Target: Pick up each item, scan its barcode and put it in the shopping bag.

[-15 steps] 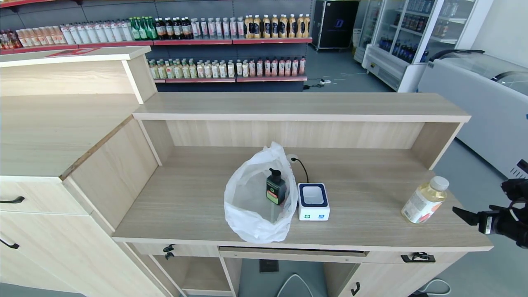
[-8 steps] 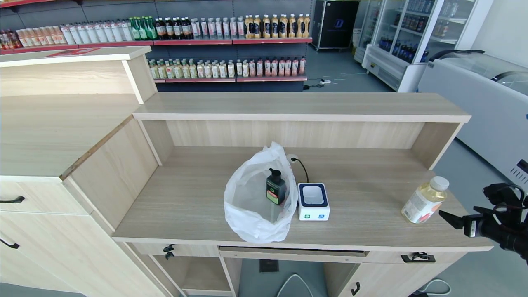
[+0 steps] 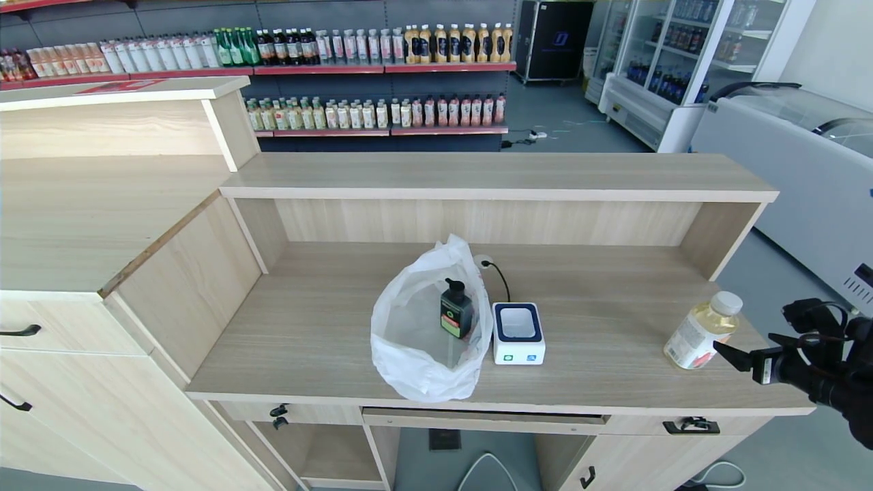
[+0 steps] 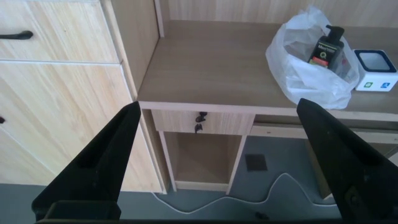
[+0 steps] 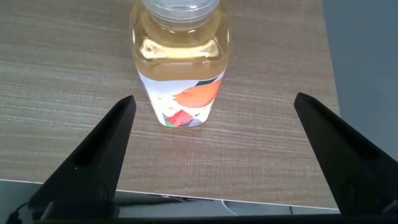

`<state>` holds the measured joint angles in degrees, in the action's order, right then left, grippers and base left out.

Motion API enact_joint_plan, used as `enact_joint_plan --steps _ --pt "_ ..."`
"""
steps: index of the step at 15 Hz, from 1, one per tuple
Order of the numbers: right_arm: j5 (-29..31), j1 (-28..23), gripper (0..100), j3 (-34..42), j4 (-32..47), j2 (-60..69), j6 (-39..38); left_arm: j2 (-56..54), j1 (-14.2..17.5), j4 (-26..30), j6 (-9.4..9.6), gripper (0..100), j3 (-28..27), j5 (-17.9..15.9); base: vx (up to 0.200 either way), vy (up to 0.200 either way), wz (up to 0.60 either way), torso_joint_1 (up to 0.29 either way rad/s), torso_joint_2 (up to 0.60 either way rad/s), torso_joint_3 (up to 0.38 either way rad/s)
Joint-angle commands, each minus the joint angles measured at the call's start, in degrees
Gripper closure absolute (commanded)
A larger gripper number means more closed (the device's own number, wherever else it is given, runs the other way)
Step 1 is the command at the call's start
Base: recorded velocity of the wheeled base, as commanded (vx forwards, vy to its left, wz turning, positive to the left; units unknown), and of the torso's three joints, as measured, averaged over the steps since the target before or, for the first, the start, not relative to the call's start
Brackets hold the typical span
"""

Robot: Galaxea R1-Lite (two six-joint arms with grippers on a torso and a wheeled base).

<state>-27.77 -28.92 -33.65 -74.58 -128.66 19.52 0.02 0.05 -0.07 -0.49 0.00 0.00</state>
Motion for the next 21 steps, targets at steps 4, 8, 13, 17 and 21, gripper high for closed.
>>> enact_joint_plan --steps 4,8,13,17,21 --pt "0.00 2.37 0 -7.31 0.75 -3.88 -1.06 -0.02 0.04 -0.01 0.05 0 0.00 0.00 0.000 0.000 0.00 0.000 0.00 0.000" --pt "0.08 5.89 0 -10.12 0.75 -6.69 -0.80 -0.02 0.04 -0.01 -0.04 0 0.00 0.00 0.000 0.000 0.00 0.000 0.00 0.000" --pt "0.61 8.61 0 -10.83 0.58 -8.89 -0.62 -0.02 0.04 -0.01 0.05 0 0.00 0.00 0.000 0.000 0.00 0.000 0.00 0.000" --pt "2.19 9.58 0 -13.55 0.75 -10.91 -0.53 -0.02 0.04 -0.01 -0.04 0 0.00 0.00 0.000 0.000 0.00 0.000 0.00 0.000" --pt "2.28 9.67 0 -13.55 0.40 -11.97 -0.36 -0.02 0.04 -0.01 -0.04 0 0.00 0.00 0.000 0.000 0.00 0.000 0.00 0.000"
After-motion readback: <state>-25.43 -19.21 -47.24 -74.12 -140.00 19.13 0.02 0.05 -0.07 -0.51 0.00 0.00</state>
